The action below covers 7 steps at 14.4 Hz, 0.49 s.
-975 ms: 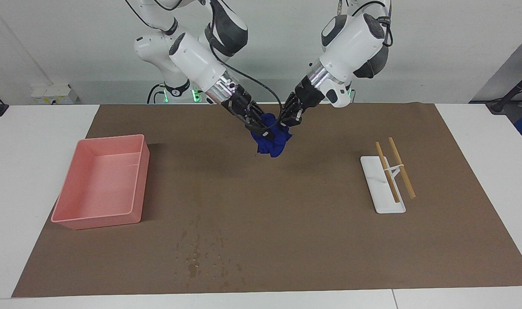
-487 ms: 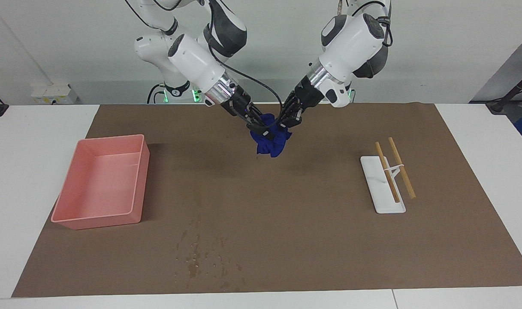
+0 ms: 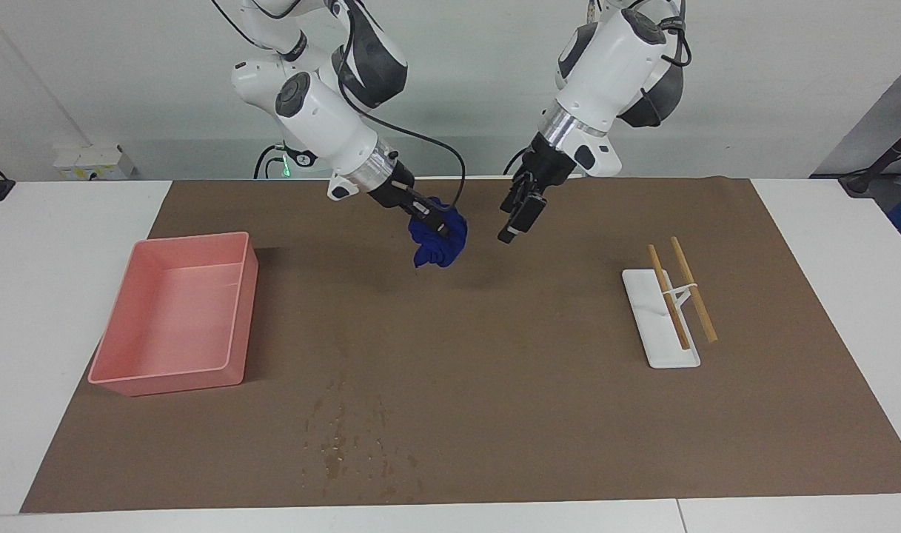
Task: Wipe water with towel using both arms
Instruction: 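Lower the towel with the right gripper while the left gripper withdraws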
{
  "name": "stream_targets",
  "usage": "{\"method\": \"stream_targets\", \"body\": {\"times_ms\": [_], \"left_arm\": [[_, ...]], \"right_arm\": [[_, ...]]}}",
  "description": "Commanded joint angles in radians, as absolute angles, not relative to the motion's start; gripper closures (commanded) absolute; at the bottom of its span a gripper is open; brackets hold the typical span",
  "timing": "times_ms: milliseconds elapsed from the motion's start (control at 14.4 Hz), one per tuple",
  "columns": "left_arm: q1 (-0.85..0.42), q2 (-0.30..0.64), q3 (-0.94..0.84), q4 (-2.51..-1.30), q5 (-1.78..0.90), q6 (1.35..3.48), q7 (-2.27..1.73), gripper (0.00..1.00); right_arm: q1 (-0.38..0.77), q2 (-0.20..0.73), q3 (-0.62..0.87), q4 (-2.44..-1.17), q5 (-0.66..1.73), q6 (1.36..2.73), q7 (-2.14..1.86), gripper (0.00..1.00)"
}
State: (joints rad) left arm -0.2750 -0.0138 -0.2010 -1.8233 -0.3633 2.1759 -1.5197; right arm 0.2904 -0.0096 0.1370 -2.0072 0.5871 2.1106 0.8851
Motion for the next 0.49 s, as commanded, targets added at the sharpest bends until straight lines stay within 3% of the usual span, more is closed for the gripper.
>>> {"method": "stream_targets", "body": {"times_ms": [0,418], "left_arm": [[-0.190,-0.021,-0.199,-1.836,-0.345,2.163,-1.224,0.00],[-0.094,-0.025,-0.196,-1.812,-0.086,1.994,-0.615,0.00]], "right_arm": [[0.236,-0.041,0.144,-2.002,0.470,1.967,0.662,1.00],[0.216,-0.101,0.147,-2.117,0.285,1.835,0.342,1.00]]}}
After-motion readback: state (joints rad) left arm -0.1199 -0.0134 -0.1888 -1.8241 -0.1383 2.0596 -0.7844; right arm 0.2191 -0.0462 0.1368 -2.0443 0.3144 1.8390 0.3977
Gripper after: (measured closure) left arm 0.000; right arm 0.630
